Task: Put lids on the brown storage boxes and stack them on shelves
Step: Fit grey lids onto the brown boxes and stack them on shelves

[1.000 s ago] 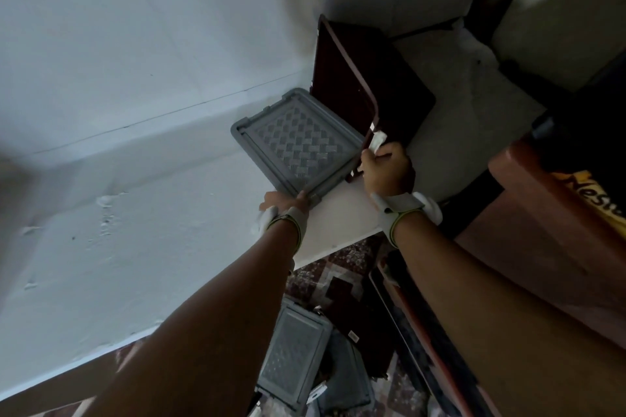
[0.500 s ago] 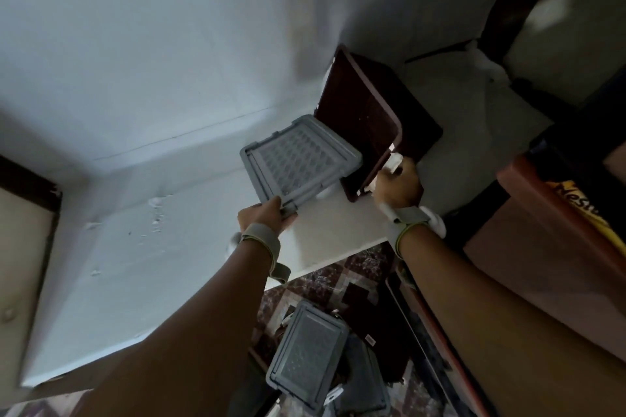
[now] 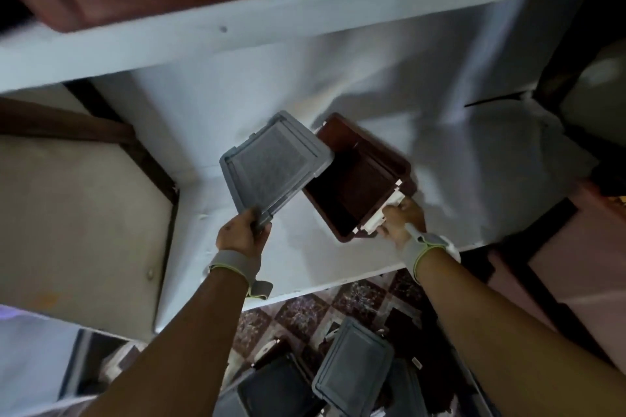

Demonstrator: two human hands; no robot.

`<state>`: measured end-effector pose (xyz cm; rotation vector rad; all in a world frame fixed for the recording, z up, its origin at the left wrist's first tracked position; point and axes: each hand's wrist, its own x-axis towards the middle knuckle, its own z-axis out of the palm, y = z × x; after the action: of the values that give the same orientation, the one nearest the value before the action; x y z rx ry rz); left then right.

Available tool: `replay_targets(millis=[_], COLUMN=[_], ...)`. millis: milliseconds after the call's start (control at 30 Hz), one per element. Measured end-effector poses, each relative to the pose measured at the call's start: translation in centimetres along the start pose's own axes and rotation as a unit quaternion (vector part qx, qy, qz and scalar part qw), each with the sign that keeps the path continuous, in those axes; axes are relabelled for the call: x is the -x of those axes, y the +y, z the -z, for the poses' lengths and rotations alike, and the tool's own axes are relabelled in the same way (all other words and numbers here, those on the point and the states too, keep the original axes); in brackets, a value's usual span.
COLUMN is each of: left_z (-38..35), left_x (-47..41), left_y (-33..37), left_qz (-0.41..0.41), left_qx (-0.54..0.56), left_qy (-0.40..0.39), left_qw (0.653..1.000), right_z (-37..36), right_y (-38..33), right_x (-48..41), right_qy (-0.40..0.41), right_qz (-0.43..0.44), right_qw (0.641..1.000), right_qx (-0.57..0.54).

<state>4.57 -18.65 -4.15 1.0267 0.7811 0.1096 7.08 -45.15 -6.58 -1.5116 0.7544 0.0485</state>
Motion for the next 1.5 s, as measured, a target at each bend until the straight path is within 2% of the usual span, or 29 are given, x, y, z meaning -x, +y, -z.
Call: replay_targets(millis=[133, 267, 600, 767, 933, 1067, 1200, 1300, 1367, 1500], left_z=[4.5, 8.4, 14.5, 15.7, 16.2, 16.3, 16.7, 16.2, 14.1, 10.9], left_x=[-0.3, -0.7, -2.7, -3.9, -5.4, -6.8, -9.6, -11.5, -10.2, -9.9], left_y=[2.7, 4.6, 5.8, 5.6, 5.5, 5.8, 5.7, 5.2, 6.2, 6.9], left_qz=[-0.006, -0.011, -0.004, -0.003, -0.011, -0.008, -0.033, -0.032, -0.037, -0.039], left_qx=[0.013, 0.020, 0.005, -0.019, -0.071, -0.182, -0.271, -0.292, -0.305, -0.307], left_qy=[-0.026, -0.011, 0.018, 0.047, 0.089, 0.111, 0.110, 0.098, 0.086, 0.066], left_qw=[1.000, 1.000, 1.000, 0.999, 0.993, 0.977, 0.956, 0.951, 0.948, 0.949], right_z=[-3.2, -5.4, -6.8, -6.7, -6.9, -7.0, -7.0, -7.8, -8.4, -9.6], right_y=[1.1, 2.0, 3.6, 3.7, 3.5, 2.9, 1.6, 0.4, -0.6, -2.0], right_x=[3.5, 6.1, 6.4, 5.7, 4.7, 3.8, 3.1, 2.6, 2.6, 3.5], right_qy=[-0.044, -0.081, -0.084, -0.074, -0.083, -0.088, -0.106, -0.066, -0.021, -0.071], right_qz=[-0.015, -0.011, -0.011, 0.012, 0.006, 0.009, -0.002, 0.056, 0.109, 0.155], right_qw=[0.999, 0.997, 0.986, 0.983, 0.979, 0.977, 0.961, 0.929, 0.926, 0.934], right_qx=[-0.008, 0.004, 0.142, 0.170, 0.188, 0.196, 0.257, 0.360, 0.360, 0.314])
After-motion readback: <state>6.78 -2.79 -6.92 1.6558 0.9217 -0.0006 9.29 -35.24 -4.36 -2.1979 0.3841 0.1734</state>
